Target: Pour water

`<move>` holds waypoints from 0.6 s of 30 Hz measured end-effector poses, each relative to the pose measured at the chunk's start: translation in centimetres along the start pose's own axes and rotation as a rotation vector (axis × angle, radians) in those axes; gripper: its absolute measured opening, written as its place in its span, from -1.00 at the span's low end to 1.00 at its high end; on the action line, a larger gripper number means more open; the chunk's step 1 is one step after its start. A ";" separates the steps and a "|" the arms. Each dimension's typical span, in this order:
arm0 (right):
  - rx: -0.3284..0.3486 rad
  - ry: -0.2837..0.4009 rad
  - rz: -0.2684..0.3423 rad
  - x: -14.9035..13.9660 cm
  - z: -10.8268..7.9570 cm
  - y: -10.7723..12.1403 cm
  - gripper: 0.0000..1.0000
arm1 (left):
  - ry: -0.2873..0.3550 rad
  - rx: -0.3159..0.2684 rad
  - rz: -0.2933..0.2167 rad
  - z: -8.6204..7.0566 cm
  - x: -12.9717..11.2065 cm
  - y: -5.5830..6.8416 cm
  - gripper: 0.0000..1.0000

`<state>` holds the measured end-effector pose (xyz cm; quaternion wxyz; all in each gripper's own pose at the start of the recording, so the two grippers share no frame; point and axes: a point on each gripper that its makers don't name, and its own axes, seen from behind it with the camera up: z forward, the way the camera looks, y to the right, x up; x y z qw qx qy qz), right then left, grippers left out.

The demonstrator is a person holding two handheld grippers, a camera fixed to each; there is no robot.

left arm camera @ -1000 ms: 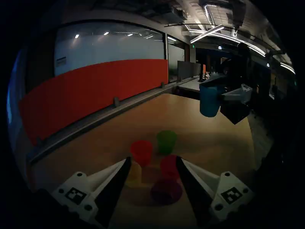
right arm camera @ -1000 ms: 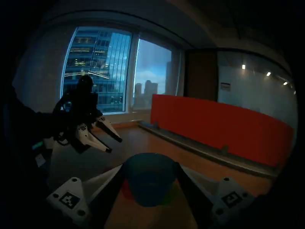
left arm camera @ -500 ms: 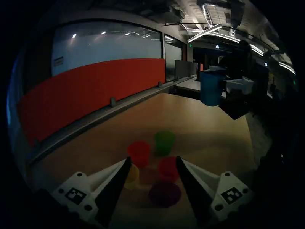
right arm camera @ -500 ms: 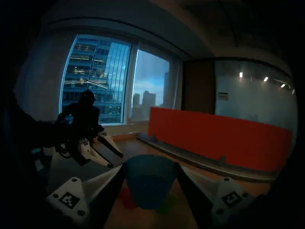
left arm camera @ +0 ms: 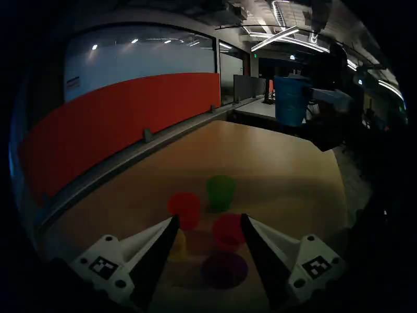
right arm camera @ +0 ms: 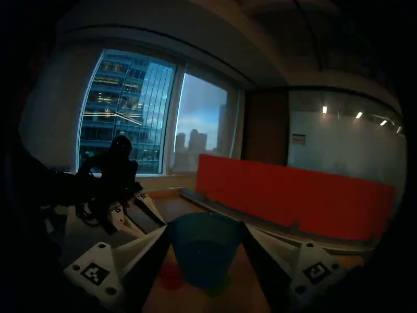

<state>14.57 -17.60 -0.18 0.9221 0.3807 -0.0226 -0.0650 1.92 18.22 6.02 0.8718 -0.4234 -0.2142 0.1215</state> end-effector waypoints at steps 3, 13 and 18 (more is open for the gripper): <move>-0.013 0.005 0.000 0.3 -0.1 0.2 0.87 | -0.001 -0.004 0.001 0.7 0.3 0.1 0.72; -0.096 0.006 0.007 0.6 -1.0 2.3 0.87 | -0.012 -0.019 0.017 3.5 1.4 0.7 0.72; -0.150 -0.007 0.003 0.3 -1.9 4.0 0.87 | -0.025 -0.040 0.030 5.0 1.9 1.4 0.72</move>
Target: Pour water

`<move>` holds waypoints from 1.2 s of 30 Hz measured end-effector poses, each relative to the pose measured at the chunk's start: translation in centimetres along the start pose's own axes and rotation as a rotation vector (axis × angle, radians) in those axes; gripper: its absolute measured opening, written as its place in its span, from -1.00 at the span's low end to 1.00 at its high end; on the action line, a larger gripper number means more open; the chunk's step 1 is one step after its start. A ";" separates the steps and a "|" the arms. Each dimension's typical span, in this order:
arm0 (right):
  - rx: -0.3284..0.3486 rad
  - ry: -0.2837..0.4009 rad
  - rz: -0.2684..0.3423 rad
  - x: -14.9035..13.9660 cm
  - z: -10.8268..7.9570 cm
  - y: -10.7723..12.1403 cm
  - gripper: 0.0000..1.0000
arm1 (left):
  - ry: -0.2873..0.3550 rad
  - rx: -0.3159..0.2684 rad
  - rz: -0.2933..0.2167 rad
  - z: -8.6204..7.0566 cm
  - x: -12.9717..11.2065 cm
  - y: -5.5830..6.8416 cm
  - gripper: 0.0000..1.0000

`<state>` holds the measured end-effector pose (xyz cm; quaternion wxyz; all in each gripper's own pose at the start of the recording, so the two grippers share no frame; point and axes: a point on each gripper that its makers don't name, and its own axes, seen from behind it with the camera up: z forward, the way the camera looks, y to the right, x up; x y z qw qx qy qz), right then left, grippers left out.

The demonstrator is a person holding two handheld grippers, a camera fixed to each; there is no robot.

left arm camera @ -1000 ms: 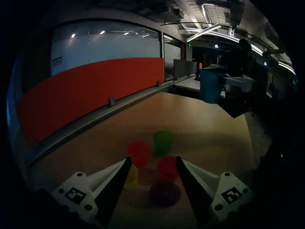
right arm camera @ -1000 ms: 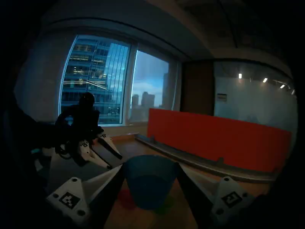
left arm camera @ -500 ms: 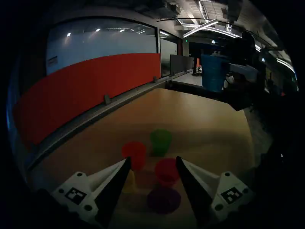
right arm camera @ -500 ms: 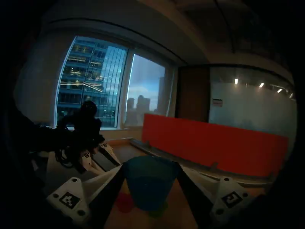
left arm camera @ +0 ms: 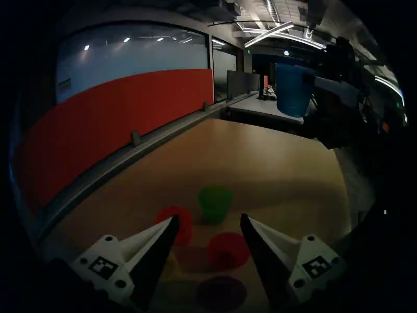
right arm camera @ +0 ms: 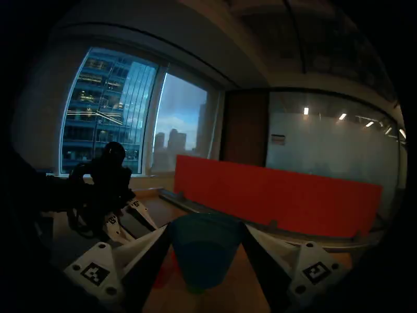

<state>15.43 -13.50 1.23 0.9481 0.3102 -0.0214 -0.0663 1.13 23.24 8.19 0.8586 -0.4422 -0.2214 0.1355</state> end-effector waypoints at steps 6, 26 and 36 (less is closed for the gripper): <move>-0.072 -0.013 -0.002 -0.5 -0.9 2.4 0.87 | -0.030 -0.024 0.018 2.0 0.2 0.6 0.73; -0.155 -0.029 0.002 -1.2 -3.0 6.4 0.87 | -0.178 -0.050 0.054 7.9 -1.0 1.1 0.72; -0.160 -0.034 0.013 -1.9 -3.7 7.2 0.87 | -0.299 -0.051 0.073 10.6 -2.6 1.6 0.72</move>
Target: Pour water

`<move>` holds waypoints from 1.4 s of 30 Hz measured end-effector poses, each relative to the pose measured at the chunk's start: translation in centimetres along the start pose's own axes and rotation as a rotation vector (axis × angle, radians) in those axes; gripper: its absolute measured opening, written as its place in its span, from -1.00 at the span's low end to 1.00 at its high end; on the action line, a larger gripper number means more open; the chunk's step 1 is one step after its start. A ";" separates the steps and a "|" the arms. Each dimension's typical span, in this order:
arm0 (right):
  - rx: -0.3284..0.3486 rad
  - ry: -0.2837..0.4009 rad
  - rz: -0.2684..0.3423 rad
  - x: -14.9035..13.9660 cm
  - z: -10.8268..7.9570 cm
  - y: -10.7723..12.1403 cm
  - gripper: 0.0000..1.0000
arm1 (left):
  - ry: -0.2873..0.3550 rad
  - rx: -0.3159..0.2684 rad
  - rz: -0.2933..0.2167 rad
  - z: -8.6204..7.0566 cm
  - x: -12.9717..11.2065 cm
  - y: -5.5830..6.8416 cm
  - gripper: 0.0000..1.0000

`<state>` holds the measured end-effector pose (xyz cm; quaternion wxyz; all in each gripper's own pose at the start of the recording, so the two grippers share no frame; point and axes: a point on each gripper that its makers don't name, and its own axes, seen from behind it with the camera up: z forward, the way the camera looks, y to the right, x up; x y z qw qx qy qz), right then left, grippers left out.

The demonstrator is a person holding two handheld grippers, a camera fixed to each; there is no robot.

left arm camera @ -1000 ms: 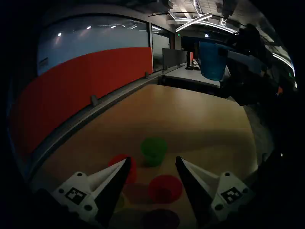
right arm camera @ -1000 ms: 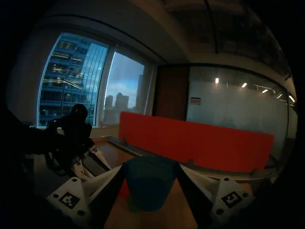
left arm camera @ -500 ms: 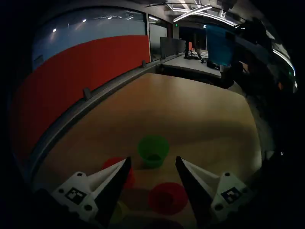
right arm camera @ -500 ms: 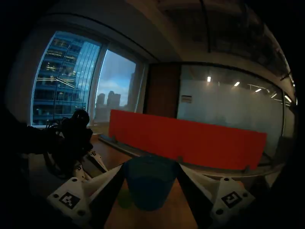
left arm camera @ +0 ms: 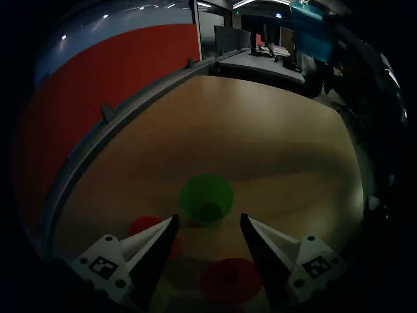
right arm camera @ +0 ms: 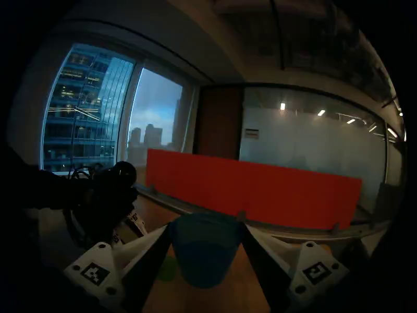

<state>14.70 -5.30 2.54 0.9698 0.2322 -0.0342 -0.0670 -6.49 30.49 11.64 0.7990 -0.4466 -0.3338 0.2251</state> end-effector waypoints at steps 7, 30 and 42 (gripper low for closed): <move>-0.005 -0.004 0.003 -0.3 -0.3 0.7 0.87 | -0.043 0.000 -0.012 1.3 0.2 0.3 0.73; -0.005 -0.012 0.009 -1.2 -0.5 1.4 0.87 | -0.130 0.039 -0.051 4.2 -0.2 -0.4 0.73; -0.005 -0.016 0.011 -1.5 -0.4 1.6 0.87 | -0.142 0.043 -0.095 4.7 -0.5 -0.2 0.73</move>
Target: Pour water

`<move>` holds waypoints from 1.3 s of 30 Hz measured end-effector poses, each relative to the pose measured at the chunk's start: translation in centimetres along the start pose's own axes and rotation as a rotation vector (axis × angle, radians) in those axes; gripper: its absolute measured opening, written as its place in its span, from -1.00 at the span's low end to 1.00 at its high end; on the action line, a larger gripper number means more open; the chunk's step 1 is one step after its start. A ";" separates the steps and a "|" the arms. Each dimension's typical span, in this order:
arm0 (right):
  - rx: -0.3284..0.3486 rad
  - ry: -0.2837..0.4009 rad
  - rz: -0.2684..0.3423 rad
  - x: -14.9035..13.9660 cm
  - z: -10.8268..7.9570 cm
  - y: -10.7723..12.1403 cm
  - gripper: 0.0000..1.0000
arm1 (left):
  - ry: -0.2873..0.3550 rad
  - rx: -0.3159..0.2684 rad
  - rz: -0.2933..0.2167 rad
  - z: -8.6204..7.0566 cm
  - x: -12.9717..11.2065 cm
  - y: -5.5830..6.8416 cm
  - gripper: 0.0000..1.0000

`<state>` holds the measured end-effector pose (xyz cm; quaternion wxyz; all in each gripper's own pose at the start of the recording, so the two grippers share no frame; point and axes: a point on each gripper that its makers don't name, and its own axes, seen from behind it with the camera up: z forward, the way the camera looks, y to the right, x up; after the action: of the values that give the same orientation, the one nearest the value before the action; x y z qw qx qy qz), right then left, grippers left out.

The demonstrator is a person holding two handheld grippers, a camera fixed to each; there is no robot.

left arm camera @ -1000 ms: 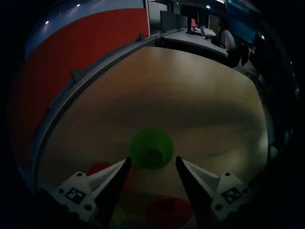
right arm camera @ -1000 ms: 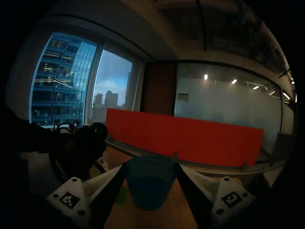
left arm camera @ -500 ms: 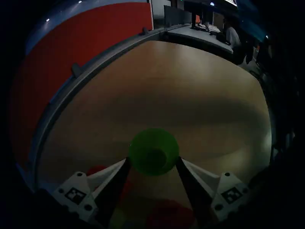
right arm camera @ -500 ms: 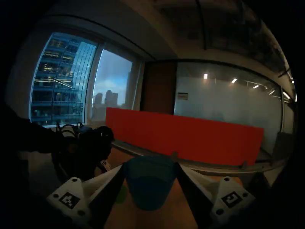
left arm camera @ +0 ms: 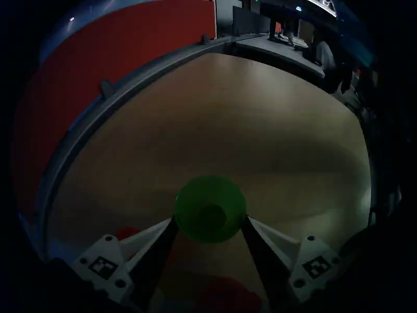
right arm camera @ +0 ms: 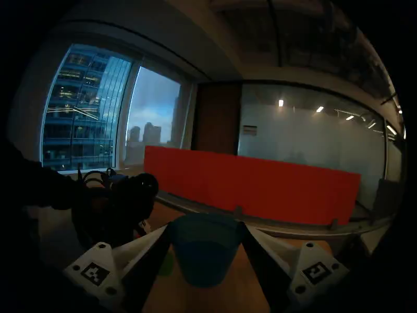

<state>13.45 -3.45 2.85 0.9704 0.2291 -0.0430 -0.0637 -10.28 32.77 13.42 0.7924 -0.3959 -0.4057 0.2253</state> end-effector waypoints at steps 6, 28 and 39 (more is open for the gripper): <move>0.002 -0.001 -0.001 0.0 0.0 -0.1 0.87 | -0.009 0.003 0.002 0.1 -0.1 0.2 0.73; 0.004 -0.003 -0.005 -0.1 -0.1 -0.2 0.87 | 0.032 -0.014 -0.034 -0.2 1.1 0.4 0.68; 0.009 -0.003 -0.008 0.3 0.0 -0.6 0.87 | 0.117 -0.005 -0.050 -2.4 2.8 -0.3 0.68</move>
<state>13.63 -4.08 2.61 0.9690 0.2337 -0.0439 -0.0675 -6.70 33.42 14.08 0.8190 -0.4002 -0.3692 0.1810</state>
